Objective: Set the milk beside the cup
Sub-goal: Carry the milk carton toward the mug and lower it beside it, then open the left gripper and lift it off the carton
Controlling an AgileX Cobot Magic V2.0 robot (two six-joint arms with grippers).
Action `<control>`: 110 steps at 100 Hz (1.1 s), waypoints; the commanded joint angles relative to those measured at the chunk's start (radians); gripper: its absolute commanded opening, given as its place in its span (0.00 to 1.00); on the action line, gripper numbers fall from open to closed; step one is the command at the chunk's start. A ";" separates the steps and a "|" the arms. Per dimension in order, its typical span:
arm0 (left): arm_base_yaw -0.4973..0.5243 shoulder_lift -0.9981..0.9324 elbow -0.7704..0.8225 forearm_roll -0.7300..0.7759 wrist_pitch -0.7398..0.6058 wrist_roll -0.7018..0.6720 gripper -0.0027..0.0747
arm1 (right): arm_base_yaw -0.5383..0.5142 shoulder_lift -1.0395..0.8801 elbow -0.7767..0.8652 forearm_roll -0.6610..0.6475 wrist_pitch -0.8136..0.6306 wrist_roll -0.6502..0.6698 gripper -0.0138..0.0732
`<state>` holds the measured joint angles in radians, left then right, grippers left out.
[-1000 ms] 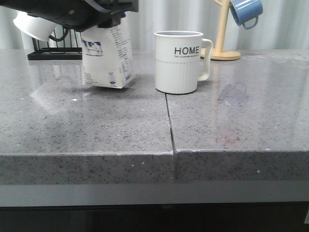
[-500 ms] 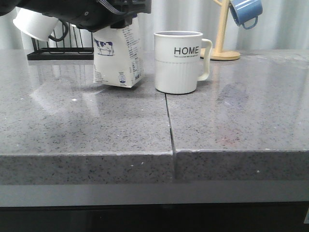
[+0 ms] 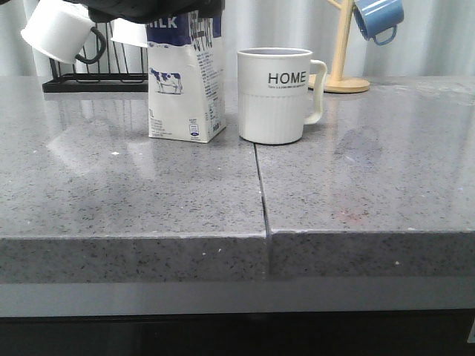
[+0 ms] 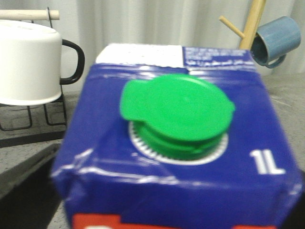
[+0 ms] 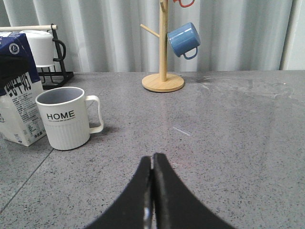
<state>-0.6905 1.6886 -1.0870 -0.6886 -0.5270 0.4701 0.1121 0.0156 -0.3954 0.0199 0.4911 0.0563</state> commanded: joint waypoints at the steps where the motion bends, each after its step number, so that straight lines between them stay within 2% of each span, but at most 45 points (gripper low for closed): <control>1: -0.016 -0.063 -0.035 0.028 -0.059 -0.008 0.87 | -0.005 0.014 -0.023 -0.008 -0.075 -0.003 0.08; 45: -0.057 -0.205 0.138 0.028 -0.073 0.016 0.87 | -0.005 0.014 -0.023 -0.008 -0.075 -0.003 0.08; 54: -0.073 -0.260 0.166 0.028 -0.023 0.041 0.87 | -0.005 0.014 -0.023 -0.008 -0.075 -0.003 0.08; 65: -0.086 -0.328 0.172 0.028 0.116 0.096 0.82 | -0.005 0.014 -0.023 -0.008 -0.075 -0.003 0.08; 74: -0.082 -0.385 0.173 0.033 0.194 0.098 0.70 | -0.005 0.014 -0.023 -0.008 -0.075 -0.003 0.08; 80: -0.070 -0.423 0.177 0.080 0.246 0.085 0.53 | -0.005 0.014 -0.023 -0.008 -0.075 -0.003 0.08; 83: -0.056 -0.441 0.183 0.151 0.288 0.053 0.44 | -0.005 0.014 -0.023 -0.008 -0.075 -0.003 0.08; 86: -0.042 -0.458 0.188 0.245 0.322 -0.020 0.35 | -0.005 0.014 -0.023 -0.008 -0.075 -0.003 0.08; 94: 0.011 -0.504 0.193 0.509 0.419 -0.320 0.05 | -0.005 0.014 -0.023 -0.008 -0.075 -0.003 0.08; 96: 0.028 -0.511 0.193 0.557 0.444 -0.377 0.01 | -0.005 0.014 -0.023 -0.008 -0.075 -0.003 0.08; 101: 0.068 -0.539 0.193 0.625 0.500 -0.451 0.01 | -0.005 0.014 -0.023 -0.008 -0.075 -0.003 0.08; 110: 0.134 -0.584 0.193 0.654 0.593 -0.463 0.01 | -0.005 0.014 -0.023 -0.008 -0.075 -0.003 0.08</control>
<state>-0.6083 1.1704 -0.8687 -0.1068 0.0458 0.0861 0.1121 0.0156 -0.3954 0.0199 0.4911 0.0579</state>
